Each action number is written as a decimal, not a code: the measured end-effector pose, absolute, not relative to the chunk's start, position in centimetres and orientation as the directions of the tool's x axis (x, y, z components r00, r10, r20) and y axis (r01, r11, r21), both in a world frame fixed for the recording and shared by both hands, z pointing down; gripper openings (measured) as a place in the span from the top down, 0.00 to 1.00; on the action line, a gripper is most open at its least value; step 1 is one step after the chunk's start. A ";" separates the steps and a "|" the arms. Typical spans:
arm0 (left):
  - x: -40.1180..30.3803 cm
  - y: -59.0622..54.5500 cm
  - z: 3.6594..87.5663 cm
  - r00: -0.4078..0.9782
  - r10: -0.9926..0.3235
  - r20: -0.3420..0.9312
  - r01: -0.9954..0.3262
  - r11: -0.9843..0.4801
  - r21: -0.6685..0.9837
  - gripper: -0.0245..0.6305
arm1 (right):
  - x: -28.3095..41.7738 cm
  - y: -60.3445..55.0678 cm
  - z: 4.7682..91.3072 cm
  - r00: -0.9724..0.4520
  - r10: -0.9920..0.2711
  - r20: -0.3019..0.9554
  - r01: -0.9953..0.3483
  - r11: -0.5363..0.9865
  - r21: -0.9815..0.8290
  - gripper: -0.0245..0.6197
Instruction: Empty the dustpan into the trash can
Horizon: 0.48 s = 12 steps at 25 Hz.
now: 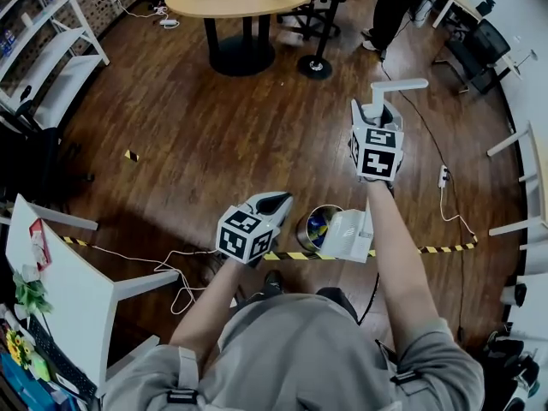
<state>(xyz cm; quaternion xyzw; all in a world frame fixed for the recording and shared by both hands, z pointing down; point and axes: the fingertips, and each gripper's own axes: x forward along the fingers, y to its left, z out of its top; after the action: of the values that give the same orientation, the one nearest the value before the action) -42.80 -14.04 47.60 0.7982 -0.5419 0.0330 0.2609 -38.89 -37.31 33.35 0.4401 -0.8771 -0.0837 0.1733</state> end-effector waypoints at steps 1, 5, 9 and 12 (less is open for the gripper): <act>-42.6 -14.2 47.6 0.415 -0.845 0.337 -0.882 -0.282 0.379 0.96 | -38.4 -37.4 33.1 -0.553 -0.802 0.227 -0.746 0.598 0.293 0.67; -40.4 -15.0 47.7 0.455 -0.822 0.342 -0.870 -0.327 0.370 0.96 | -34.5 -37.8 31.9 -0.541 -0.816 0.206 -0.773 0.578 0.261 0.67; -36.9 -16.2 47.9 0.513 -0.781 0.356 -0.847 -0.394 0.356 0.96 | -28.6 -37.5 30.4 -0.539 -0.826 0.166 -0.799 0.563 0.212 0.67; -33.3 -17.2 47.8 0.561 -0.743 0.366 -0.824 -0.454 0.340 0.96 | -22.9 -37.0 29.5 -0.519 -0.843 0.142 -0.828 0.537 0.163 0.67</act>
<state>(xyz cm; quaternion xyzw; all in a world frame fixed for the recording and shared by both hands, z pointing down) -33.31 -17.21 47.83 0.8488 -0.4614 0.0823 0.2449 -22.93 -37.03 29.48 0.4798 -0.8706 -0.0375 0.1021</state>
